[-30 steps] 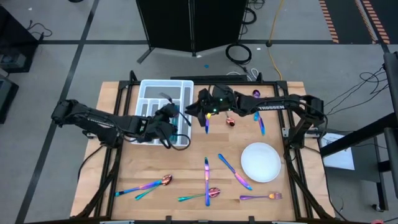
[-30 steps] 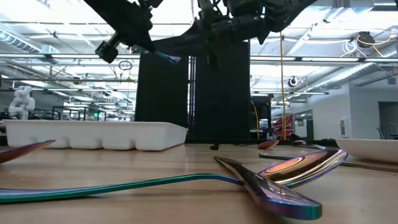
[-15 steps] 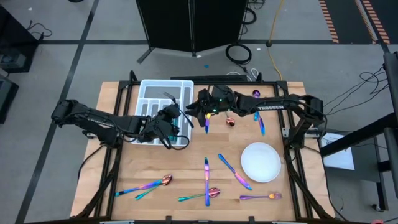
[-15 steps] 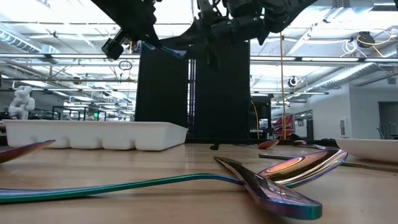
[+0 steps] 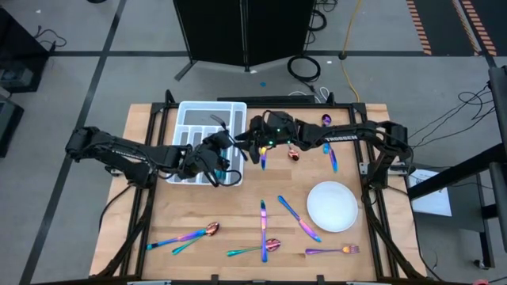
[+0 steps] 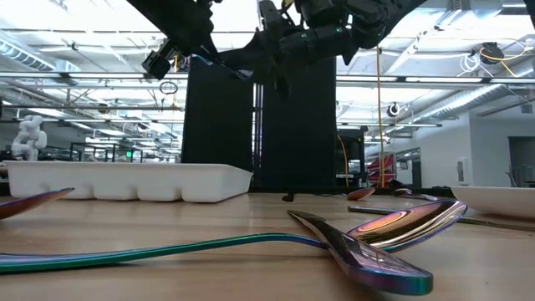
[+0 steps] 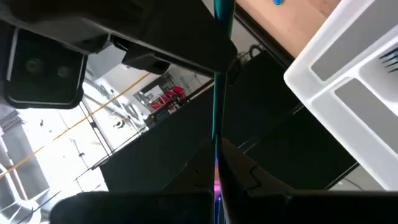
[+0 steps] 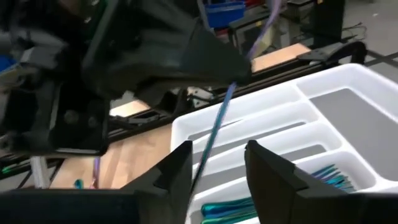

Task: Sort silverware
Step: Put the iridescent fork into the white silverware tray

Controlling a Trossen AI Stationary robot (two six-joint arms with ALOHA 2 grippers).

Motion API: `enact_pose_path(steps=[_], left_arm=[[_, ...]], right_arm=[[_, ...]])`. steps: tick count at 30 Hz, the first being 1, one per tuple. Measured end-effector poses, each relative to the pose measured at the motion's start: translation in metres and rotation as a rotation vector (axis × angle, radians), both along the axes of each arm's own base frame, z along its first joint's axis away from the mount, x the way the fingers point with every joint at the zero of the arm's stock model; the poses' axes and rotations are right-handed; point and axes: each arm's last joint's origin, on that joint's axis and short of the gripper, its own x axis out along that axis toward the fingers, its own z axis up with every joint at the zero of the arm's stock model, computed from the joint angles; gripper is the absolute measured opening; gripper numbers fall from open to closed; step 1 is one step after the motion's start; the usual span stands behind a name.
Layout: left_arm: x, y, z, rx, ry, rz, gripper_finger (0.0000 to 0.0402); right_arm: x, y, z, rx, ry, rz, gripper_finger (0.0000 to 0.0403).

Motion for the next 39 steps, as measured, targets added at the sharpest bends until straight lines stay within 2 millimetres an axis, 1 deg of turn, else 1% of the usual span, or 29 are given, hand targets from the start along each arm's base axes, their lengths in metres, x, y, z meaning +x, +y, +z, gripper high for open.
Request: enact_pose_path(steps=[2, 6, 7, 14, 17, 22, 25, 27, 29, 31, 36, 38, 39], left_arm=[[0.000, 0.000, 0.000, -0.009, 0.002, -0.015, 0.0004], [0.001, -0.001, -0.001, -0.025, 0.003, -0.040, 0.0012], [0.001, -0.001, 0.000, -0.026, 0.000, -0.041, 0.0015], [0.003, -0.001, 0.003, -0.060, -0.083, -0.025, 0.0032], [0.002, -0.001, 0.001, -0.092, -0.106, -0.008, 0.0045], [-0.003, 0.001, -0.006, -0.134, -0.087, 0.032, 0.0091], [-0.010, 0.003, -0.004, -0.178, -0.150, 0.101, 0.0121], [-0.021, 0.002, 0.000, -0.285, -0.219, 0.108, 0.0133], [-0.034, 0.002, 0.010, -0.455, -0.329, 0.104, 0.0135], [-0.052, 0.002, 0.021, -0.635, -0.447, 0.110, 0.0136], [-0.102, 0.004, 0.051, -1.120, -0.749, 0.123, 0.0136], [-0.119, 0.003, 0.058, -1.296, -0.836, 0.100, 0.0136], [-0.125, 0.002, 0.058, -1.374, -0.863, 0.077, 0.0136]], right_arm=[[0.000, 0.000, 0.000, -0.004, 0.002, -0.004, 0.0097], [0.000, 0.000, -0.001, -0.016, 0.008, 0.000, 0.0019], [0.000, 0.000, -0.001, -0.019, 0.010, -0.003, 0.0011], [0.000, -0.001, -0.001, -0.028, 0.008, -0.048, 0.0002], [-0.001, -0.007, 0.000, -0.032, 0.001, -0.059, 0.0001], [-0.004, -0.017, 0.001, -0.034, -0.008, -0.096, 0.0001], [-0.005, -0.021, 0.001, -0.017, -0.008, -0.114, 0.0001], [-0.005, -0.024, 0.002, -0.003, -0.016, -0.142, 0.0000], [-0.005, -0.026, 0.004, 0.019, -0.035, -0.166, 0.0000], [-0.005, -0.027, 0.005, 0.039, -0.053, -0.216, 0.0000], [0.001, -0.011, 0.007, 0.085, -0.118, -0.341, 0.0000], [0.008, -0.004, 0.005, 0.109, -0.171, -0.367, 0.0000], [0.011, 0.000, 0.001, 0.131, -0.184, -0.369, 0.0000]])
